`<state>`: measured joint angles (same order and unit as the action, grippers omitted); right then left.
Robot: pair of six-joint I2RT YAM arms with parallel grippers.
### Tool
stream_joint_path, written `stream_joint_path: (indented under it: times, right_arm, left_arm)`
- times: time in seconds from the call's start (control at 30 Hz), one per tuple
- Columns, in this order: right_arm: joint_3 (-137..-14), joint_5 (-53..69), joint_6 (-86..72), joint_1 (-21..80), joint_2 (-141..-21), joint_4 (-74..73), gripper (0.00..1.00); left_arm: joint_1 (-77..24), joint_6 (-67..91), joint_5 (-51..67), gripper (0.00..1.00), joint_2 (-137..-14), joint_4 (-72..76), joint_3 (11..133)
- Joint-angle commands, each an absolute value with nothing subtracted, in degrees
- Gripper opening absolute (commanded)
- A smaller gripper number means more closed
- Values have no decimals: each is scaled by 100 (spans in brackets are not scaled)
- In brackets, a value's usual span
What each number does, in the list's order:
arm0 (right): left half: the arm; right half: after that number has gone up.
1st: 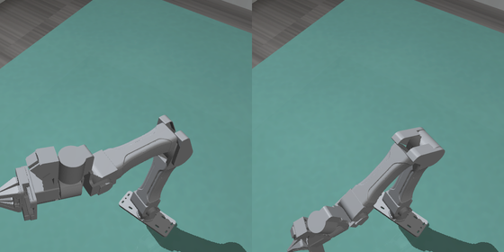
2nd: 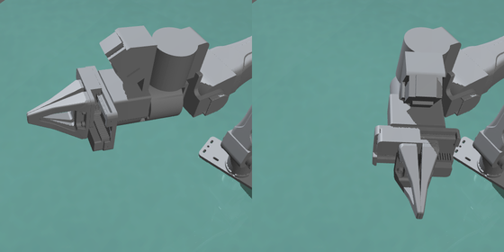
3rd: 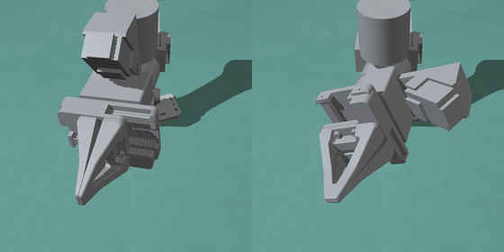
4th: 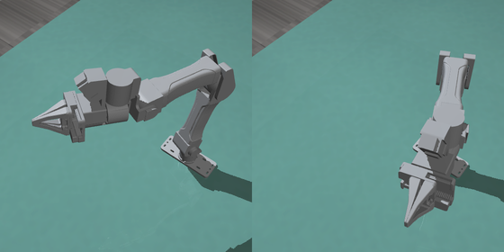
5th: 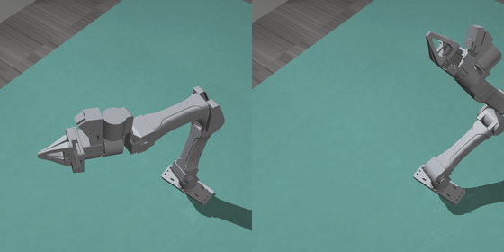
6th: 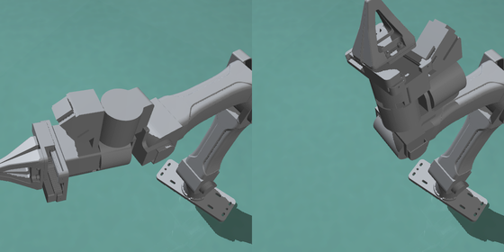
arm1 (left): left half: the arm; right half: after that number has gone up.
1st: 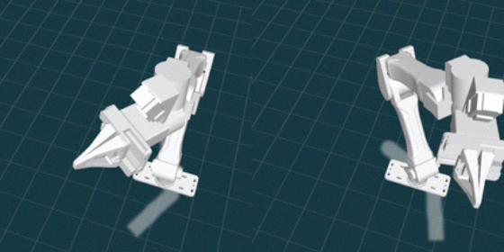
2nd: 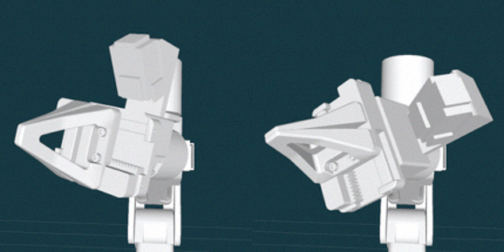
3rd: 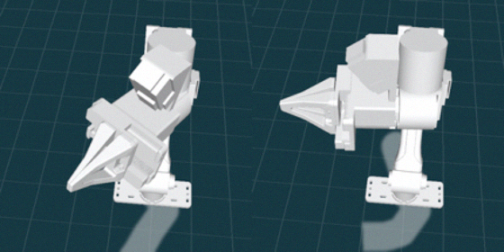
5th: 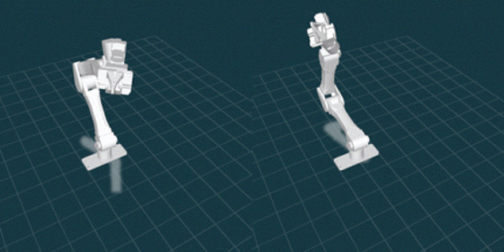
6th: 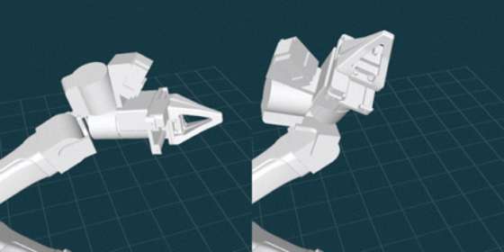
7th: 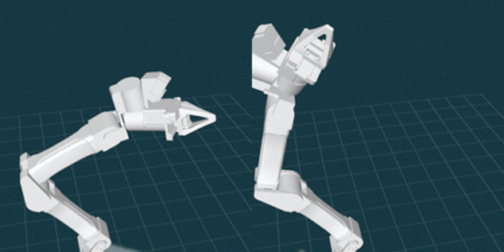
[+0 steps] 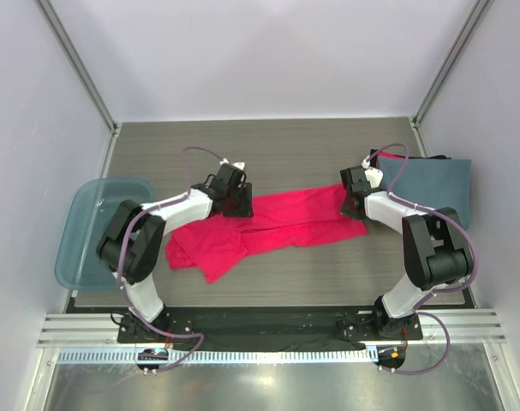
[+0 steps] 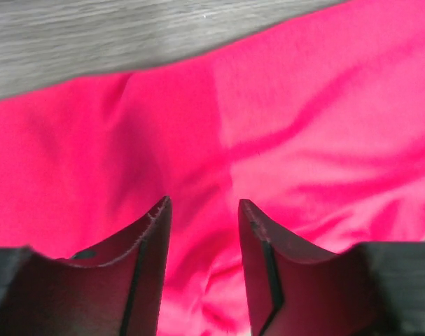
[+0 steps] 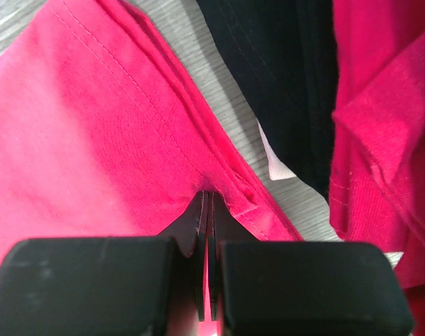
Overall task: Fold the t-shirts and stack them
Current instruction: Fold the tshirt
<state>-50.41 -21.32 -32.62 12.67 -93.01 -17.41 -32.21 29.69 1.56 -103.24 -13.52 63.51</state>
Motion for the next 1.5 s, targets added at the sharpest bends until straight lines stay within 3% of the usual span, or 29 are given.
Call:
stream_joint_path:
  times: [0.0,0.17,0.23,0.3,0.4,0.6,0.67,0.73,0.9,0.97,1.03,1.17,1.2,1.47]
  right_arm:
    - [-4983,-2347,-3393,1248,-9193,-1635,1]
    - [-4949,-2320,-3401,1257,-9334,-1539,1]
    - [-4852,-2329,-3419,1248,-9343,-1425,1]
    - [-4843,-2259,-3419,1257,-9413,-1397,1]
    - [-4887,-2206,-3445,1274,-9501,-1406,2]
    - [-4869,-2426,-3428,1468,-9527,-1415,16]
    - [-4887,-2443,-3437,1494,-9536,-1459,31]
    - [-4843,-2522,-3454,1503,-9431,-1468,38]
    - [-4668,-2724,-3577,1503,-8940,-1503,40]
    - [-4588,-2873,-3621,1520,-8605,-1485,58]
    - [-4561,-2892,-3639,1520,-8464,-1503,67]
    - [-4789,-2909,-3823,1512,-8463,-1775,73]
    - [-4947,-2900,-3919,1520,-8490,-1976,89]
    - [-5256,-2742,-4508,1538,-8885,-2303,93]
  left_arm:
    - [-3287,3014,-182,50,-9320,-1107,6171]
    - [-3287,3664,-728,58,-8413,-1704,5670]
    - [-3287,4023,-1253,66,-7948,-2185,5503]
    - [-3278,4323,-2036,82,-7683,-2538,5300]
    - [-3182,4964,-2565,87,-7383,-3224,5134]
    - [-2699,5914,-2426,82,-7137,-3735,4581]
    - [-2558,5959,-2321,82,-7198,-3726,4518]
    - [-2514,6064,-2329,82,-7251,-3840,4552]
    - [-2479,6161,-2312,82,-7356,-4122,4781]
    - [-2461,6179,-2312,82,-7348,-4218,4860]
    - [-2452,6179,-2294,82,-7339,-4245,4895]
    - [-2443,6240,-2040,87,-7207,-4157,4834]
    - [-2435,6292,-2004,87,-7103,-4096,4730]
    - [-2435,7128,-1969,88,-7101,-4184,4456]
